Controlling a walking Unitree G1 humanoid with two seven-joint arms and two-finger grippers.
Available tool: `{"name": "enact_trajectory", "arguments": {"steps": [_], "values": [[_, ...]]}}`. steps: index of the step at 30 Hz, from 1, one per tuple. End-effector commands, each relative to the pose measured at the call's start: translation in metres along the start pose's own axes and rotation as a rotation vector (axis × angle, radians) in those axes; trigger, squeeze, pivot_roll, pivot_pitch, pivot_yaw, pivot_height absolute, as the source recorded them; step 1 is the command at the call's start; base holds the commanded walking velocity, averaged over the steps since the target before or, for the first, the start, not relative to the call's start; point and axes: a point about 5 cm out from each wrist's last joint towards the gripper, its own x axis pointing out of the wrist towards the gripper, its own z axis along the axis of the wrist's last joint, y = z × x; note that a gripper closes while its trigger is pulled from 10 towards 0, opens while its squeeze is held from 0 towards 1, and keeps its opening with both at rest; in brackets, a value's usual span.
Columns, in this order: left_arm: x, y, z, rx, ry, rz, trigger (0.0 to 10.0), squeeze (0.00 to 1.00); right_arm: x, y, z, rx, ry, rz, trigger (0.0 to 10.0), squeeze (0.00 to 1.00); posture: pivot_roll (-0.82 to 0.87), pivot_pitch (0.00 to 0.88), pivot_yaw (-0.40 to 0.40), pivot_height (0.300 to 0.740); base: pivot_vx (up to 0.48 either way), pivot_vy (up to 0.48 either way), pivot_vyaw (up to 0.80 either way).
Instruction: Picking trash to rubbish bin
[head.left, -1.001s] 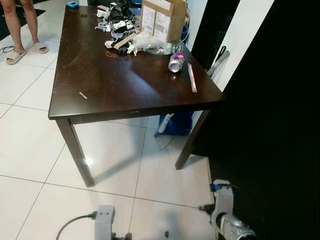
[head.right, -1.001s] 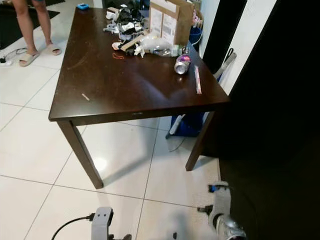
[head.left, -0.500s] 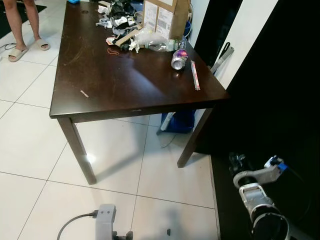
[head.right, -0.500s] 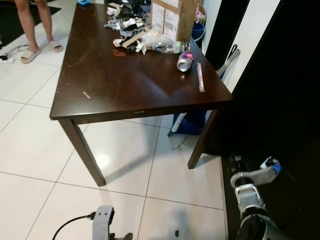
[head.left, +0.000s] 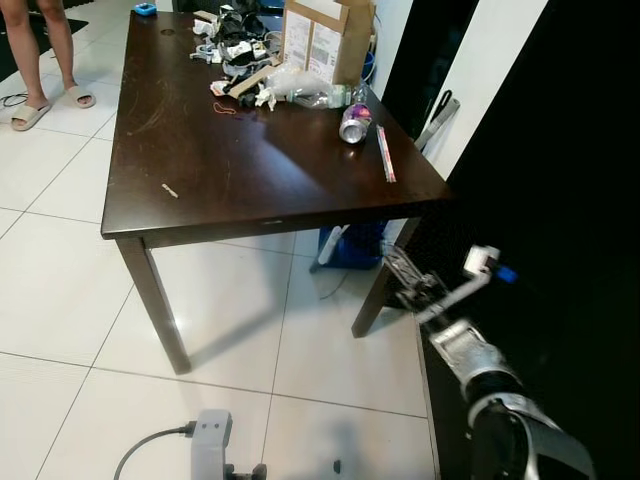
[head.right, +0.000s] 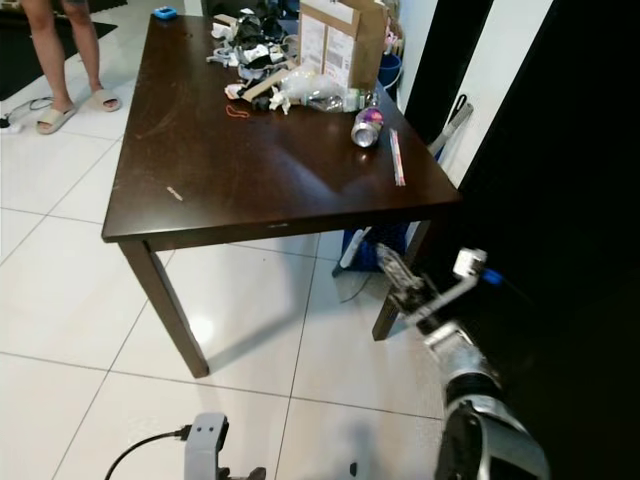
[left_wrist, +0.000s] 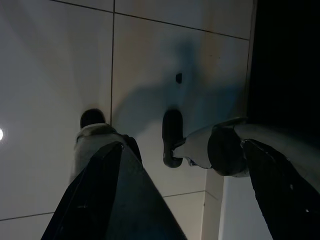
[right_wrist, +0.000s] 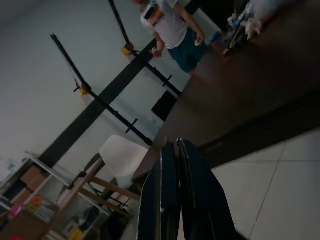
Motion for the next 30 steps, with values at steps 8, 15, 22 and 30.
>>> {"name": "enact_trajectory", "arguments": {"steps": [8,15,22,30], "values": [[-0.002,-0.003,-0.014,-0.006,0.052,-0.016,10.0,0.00,0.033,0.016,0.012,-0.193,0.019,0.004,10.0,0.00,0.11,0.102,-0.095,0.740,0.311,0.000,0.00],[-0.002,-0.003,-0.013,-0.014,0.046,-0.018,10.0,0.00,0.056,0.036,0.004,-0.294,0.071,0.089,10.0,0.00,0.12,0.095,-0.106,0.740,0.329,0.000,0.00],[-0.001,-0.005,-0.013,-0.016,0.044,-0.024,10.0,0.00,0.062,0.043,-0.002,-0.352,0.103,0.103,10.0,0.00,0.12,0.095,-0.104,0.740,0.347,0.000,0.00],[-0.001,-0.005,-0.012,-0.014,0.043,-0.028,10.0,0.00,0.063,0.045,-0.005,-0.371,0.113,0.103,10.0,0.00,0.11,0.100,-0.098,0.740,0.360,0.000,0.00]]}}
